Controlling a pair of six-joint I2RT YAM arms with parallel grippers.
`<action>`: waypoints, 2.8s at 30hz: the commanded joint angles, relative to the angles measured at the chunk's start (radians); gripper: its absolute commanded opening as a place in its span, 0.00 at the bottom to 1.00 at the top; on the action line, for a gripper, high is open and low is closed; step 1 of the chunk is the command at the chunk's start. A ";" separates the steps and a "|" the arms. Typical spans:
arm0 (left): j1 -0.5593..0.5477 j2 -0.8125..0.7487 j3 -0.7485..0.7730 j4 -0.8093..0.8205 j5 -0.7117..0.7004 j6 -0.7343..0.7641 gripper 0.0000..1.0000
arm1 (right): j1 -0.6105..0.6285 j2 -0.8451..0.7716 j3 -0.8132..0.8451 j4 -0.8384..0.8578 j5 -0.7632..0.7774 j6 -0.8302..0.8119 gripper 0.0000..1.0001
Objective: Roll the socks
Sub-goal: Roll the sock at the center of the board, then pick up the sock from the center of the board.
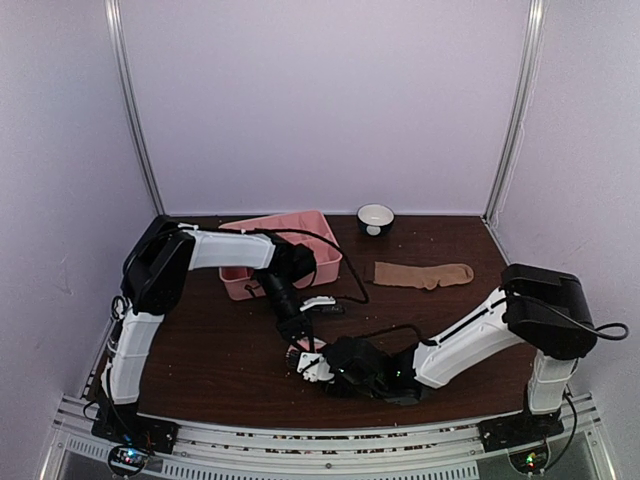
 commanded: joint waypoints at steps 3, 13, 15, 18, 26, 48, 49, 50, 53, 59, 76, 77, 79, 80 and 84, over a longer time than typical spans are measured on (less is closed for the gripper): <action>-0.019 0.108 -0.055 -0.005 -0.223 0.081 0.42 | -0.080 0.097 0.000 -0.117 -0.112 0.088 0.36; 0.063 -0.211 -0.293 0.248 -0.146 0.108 0.94 | -0.160 0.144 -0.046 -0.210 -0.447 0.306 0.11; 0.068 -0.258 -0.319 0.275 -0.165 0.111 0.98 | -0.161 0.168 -0.036 -0.224 -0.487 0.338 0.08; 0.070 -0.324 -0.366 0.330 -0.212 0.116 0.98 | -0.160 0.199 -0.028 -0.229 -0.537 0.379 0.06; 0.065 -0.547 -0.575 0.530 -0.302 0.174 0.98 | -0.170 0.219 -0.049 -0.198 -0.581 0.454 0.06; -0.094 -0.679 -0.908 0.930 -0.479 0.391 0.86 | -0.214 0.234 -0.123 -0.042 -0.654 0.674 0.02; -0.095 -0.676 -0.912 0.944 -0.489 0.399 0.84 | -0.217 0.235 -0.122 -0.041 -0.661 0.676 0.02; -0.100 -0.674 -0.915 0.957 -0.500 0.405 0.83 | -0.221 0.237 -0.121 -0.041 -0.668 0.679 0.02; -0.119 -0.654 -0.923 0.990 -0.539 0.423 0.78 | -0.233 0.243 -0.118 -0.030 -0.700 0.689 0.02; -0.162 -0.592 -0.943 1.061 -0.664 0.483 0.58 | -0.249 0.237 -0.117 -0.022 -0.747 0.698 0.04; -0.043 -0.624 -0.587 0.462 -0.354 0.226 0.00 | -0.320 -0.174 -0.232 0.042 -0.524 0.674 0.61; -0.015 -0.625 -0.542 0.400 -0.282 0.207 0.00 | -0.319 -0.223 -0.227 0.026 -0.481 0.667 0.64; 0.040 -0.638 -0.465 0.286 -0.155 0.199 0.00 | -0.319 -0.310 -0.215 0.005 -0.418 0.658 0.99; 0.060 -0.649 -0.434 0.245 -0.117 0.193 0.00 | -0.318 -0.351 -0.205 -0.008 -0.390 0.658 1.00; 0.123 -0.704 -0.334 0.109 0.007 0.195 0.00 | -0.318 -0.473 -0.184 0.008 -0.249 0.713 1.00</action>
